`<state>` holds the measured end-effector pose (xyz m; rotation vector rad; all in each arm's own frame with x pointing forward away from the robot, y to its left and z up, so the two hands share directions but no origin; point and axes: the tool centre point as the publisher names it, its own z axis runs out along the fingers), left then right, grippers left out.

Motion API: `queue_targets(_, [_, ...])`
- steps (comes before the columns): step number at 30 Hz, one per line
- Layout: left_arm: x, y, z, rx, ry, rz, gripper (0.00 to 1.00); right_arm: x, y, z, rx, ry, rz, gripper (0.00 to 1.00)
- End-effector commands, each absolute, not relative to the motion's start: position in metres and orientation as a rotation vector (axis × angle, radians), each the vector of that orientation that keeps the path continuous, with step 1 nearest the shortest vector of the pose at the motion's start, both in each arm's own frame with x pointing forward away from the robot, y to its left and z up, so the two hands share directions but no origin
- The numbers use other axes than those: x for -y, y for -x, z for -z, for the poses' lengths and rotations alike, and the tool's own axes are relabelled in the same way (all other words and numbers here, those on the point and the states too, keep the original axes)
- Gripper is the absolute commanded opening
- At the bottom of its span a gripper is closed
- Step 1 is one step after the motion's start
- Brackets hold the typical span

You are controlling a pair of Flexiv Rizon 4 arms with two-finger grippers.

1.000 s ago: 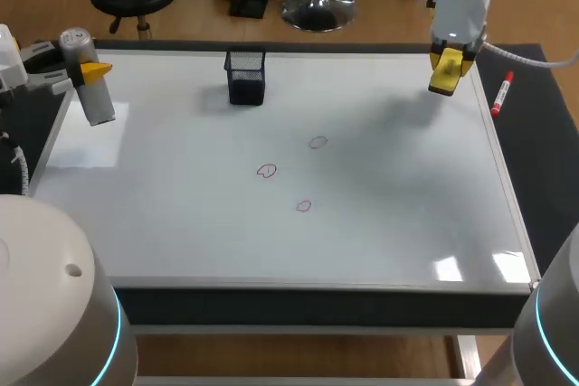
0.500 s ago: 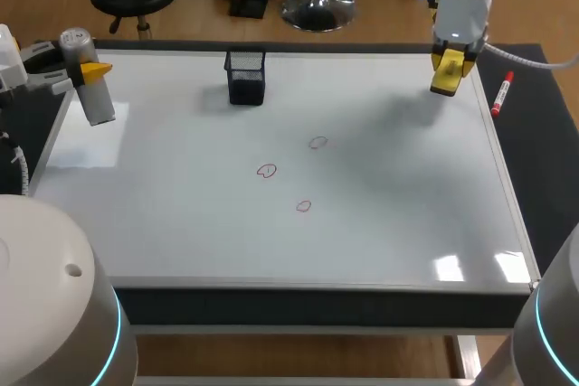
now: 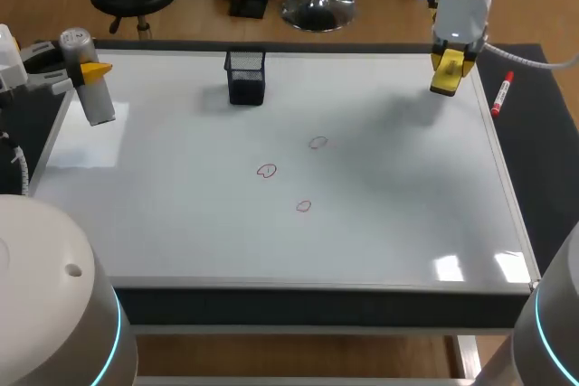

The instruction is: Pick up the inspection probe, press it on each red-marked spot on the whiteboard one by one, put down the probe, pick up the eraser, and wipe off all the red marks.

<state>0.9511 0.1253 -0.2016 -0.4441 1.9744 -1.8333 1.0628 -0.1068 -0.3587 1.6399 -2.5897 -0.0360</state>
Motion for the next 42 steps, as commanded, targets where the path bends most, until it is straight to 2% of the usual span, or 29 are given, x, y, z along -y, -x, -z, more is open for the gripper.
queue_targets(1, [-0.122,-0.952,0.2,-1.974,0.427,1.835,0.0,0.107,-1.064,0.358,2.585,-1.641,0.032,0.0])
queue_targets(31, [0.039,-0.969,0.19,-2.041,0.293,1.892,0.0,0.107,-1.064,0.358,2.585,-1.641,0.032,0.0])
queue_targets(42, [0.079,-0.967,0.198,-2.037,0.267,1.921,0.0,0.107,-1.064,0.358,2.585,-1.641,0.032,0.0])
